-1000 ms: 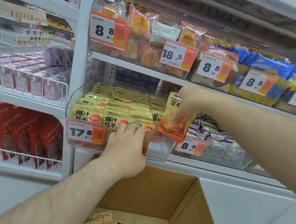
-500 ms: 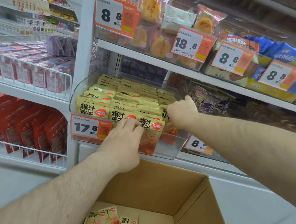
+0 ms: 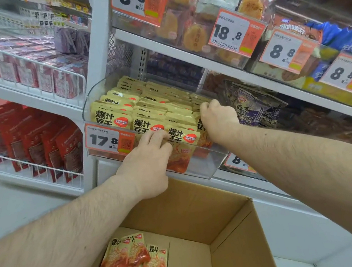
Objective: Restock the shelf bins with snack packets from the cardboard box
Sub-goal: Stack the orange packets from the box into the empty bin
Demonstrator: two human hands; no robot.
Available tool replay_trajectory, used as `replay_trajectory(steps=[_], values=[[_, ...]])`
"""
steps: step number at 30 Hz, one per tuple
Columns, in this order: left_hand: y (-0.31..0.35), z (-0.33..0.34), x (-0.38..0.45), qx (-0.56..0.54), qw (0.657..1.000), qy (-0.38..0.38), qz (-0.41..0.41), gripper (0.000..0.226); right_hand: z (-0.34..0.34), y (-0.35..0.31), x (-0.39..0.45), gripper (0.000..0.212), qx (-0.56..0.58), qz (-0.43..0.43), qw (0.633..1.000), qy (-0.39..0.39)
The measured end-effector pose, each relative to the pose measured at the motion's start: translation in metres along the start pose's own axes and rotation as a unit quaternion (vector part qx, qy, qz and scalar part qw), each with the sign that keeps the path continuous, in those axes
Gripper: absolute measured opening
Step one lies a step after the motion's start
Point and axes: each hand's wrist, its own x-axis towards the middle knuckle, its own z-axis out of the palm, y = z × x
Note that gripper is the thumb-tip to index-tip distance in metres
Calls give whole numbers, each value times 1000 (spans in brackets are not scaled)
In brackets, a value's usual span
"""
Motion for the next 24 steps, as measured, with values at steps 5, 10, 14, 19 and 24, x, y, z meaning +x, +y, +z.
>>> replay_trajectory(steps=[5, 10, 14, 19, 24], values=[[1, 0, 0, 3, 1000, 1, -1, 28, 6, -2, 6, 42, -32, 34, 999, -24], [1, 2, 0, 35, 999, -8, 4, 34, 12, -5, 9, 58, -23, 44, 998, -29], [8, 5, -3, 54, 998, -14, -3, 42, 4, 3, 2, 72, 40, 51, 998, -5], [18, 8, -8, 22, 999, -24, 32, 50, -10, 9, -40, 41, 141, 64, 980, 123], [18, 32, -24, 57, 961, -267, 54, 61, 16, -33, -125, 24, 342, -19, 879, 333]])
